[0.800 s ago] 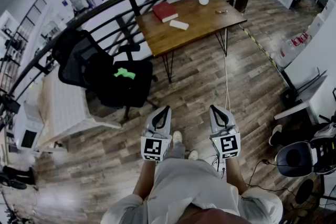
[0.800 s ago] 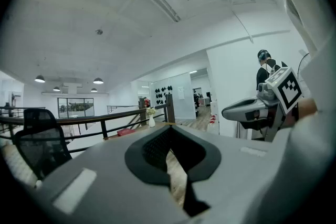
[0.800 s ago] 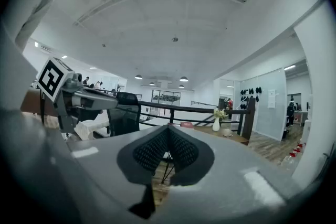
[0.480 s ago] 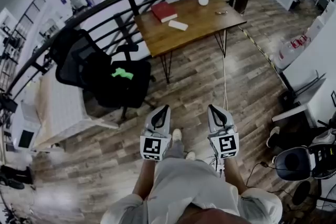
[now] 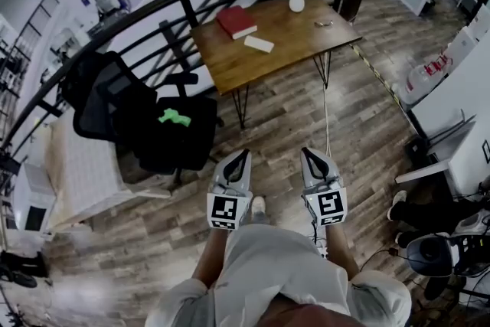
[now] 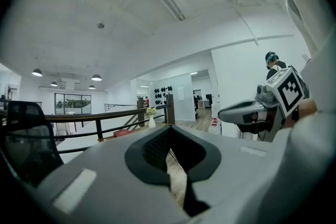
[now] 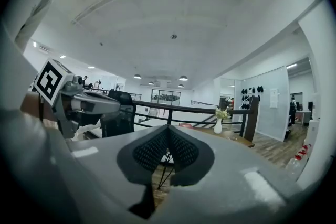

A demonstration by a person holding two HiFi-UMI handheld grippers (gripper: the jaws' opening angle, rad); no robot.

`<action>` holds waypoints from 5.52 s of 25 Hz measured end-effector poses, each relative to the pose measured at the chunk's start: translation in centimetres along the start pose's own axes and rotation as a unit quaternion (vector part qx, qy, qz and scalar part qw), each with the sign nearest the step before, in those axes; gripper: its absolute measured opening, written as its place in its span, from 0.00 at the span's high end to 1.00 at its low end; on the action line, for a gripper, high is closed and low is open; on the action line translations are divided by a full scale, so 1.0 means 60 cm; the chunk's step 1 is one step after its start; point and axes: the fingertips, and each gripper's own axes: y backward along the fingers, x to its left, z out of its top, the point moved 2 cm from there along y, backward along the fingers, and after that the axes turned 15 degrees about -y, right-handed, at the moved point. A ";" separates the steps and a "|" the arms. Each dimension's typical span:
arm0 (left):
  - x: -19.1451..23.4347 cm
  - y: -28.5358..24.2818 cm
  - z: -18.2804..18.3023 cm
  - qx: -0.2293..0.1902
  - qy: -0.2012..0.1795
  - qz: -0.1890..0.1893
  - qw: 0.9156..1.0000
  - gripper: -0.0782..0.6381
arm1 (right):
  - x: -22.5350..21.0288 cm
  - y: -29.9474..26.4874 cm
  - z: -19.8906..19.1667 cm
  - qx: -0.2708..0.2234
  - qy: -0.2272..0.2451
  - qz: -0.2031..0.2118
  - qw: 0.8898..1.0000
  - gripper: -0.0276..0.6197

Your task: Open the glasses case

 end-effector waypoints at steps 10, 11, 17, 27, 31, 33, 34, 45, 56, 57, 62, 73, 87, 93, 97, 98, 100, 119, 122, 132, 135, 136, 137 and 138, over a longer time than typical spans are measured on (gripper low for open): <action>0.106 -0.104 -0.021 -0.008 0.007 -0.015 1.000 0.86 | -0.025 -0.139 0.027 0.009 -0.003 -0.023 1.000 0.95; 0.116 -0.112 -0.024 -0.009 0.008 -0.018 1.000 0.86 | -0.026 -0.151 0.029 0.009 -0.003 -0.025 1.000 0.95; 0.163 -0.161 -0.044 -0.016 0.020 -0.033 0.999 0.86 | -0.034 -0.213 0.036 0.013 0.003 -0.041 0.999 0.95; 0.204 -0.226 -0.063 -0.020 0.028 -0.046 0.998 0.86 | -0.066 -0.267 0.039 0.017 -0.002 -0.069 0.997 0.95; 0.209 -0.252 -0.070 -0.016 0.030 -0.047 0.998 0.86 | -0.084 -0.289 0.038 0.017 -0.004 -0.068 0.998 0.95; 0.212 -0.265 -0.071 -0.014 0.028 -0.045 0.999 0.86 | -0.094 -0.303 0.041 0.015 -0.006 -0.063 0.998 0.95; 0.214 -0.273 -0.071 -0.013 0.027 -0.042 0.999 0.86 | -0.101 -0.311 0.042 0.014 -0.008 -0.062 0.998 0.95; 0.253 -0.383 -0.055 -0.001 0.012 -0.003 1.000 0.86 | -0.193 -0.405 0.085 -0.004 -0.015 -0.026 1.000 0.95; 0.265 -0.478 -0.040 0.010 0.005 0.021 1.000 0.86 | -0.269 -0.473 0.102 0.007 -0.022 0.005 1.000 0.95; 0.267 -0.487 -0.039 0.011 0.005 0.024 1.000 0.86 | -0.277 -0.480 0.105 0.007 -0.022 0.008 1.000 0.95; 0.273 -0.526 -0.035 0.017 0.006 0.038 0.999 0.86 | -0.308 -0.511 0.119 0.010 -0.021 0.025 0.999 0.95; 0.290 -0.578 -0.041 0.034 0.003 0.055 0.998 0.86 | -0.346 -0.574 0.125 0.014 -0.025 0.052 0.998 0.95; 0.351 -0.654 -0.062 0.021 0.013 0.065 0.998 0.86 | -0.378 -0.661 0.136 0.018 -0.015 0.047 0.999 0.95; 0.390 -0.703 -0.077 0.019 0.015 0.056 0.998 0.86 | -0.392 -0.717 0.141 0.023 -0.015 0.039 0.999 0.95; 0.417 -0.739 -0.086 0.019 0.015 0.051 0.998 0.86 | -0.405 -0.760 0.147 0.021 -0.016 0.035 0.999 0.95; 0.423 -0.747 -0.090 0.021 0.014 0.049 0.998 0.86 | -0.408 -0.770 0.149 0.022 -0.018 0.034 0.999 0.95; 0.435 -0.764 -0.094 0.024 0.013 0.045 0.999 0.86 | -0.413 -0.789 0.151 0.024 -0.021 0.031 0.999 0.95; 0.571 -0.894 -0.159 0.013 0.035 0.011 0.999 0.86 | -0.430 -0.967 0.156 0.048 -0.011 -0.007 0.999 0.95; 0.581 -0.907 -0.174 0.010 0.036 -0.001 0.999 0.86 | -0.425 -0.987 0.154 0.050 -0.006 -0.013 0.999 0.95; 0.600 -0.924 -0.238 0.025 0.061 -0.014 0.998 0.86 | -0.424 -1.025 0.121 0.085 0.009 -0.027 0.996 0.95; 0.600 -0.926 -0.263 0.034 0.067 -0.015 0.997 0.86 | -0.427 -1.038 0.100 0.105 0.013 -0.025 0.994 0.95; 0.600 -0.925 -0.271 0.038 0.069 -0.016 0.997 0.86 | -0.426 -1.042 0.092 0.112 0.015 -0.022 0.993 0.95; 0.599 -0.924 -0.279 0.042 0.070 -0.017 0.997 0.86 | -0.426 -1.046 0.084 0.119 0.018 -0.019 0.993 0.95; 0.598 -0.924 -0.286 0.046 0.071 -0.017 0.996 0.86 | -0.425 -1.050 0.077 0.126 0.021 -0.016 0.992 0.95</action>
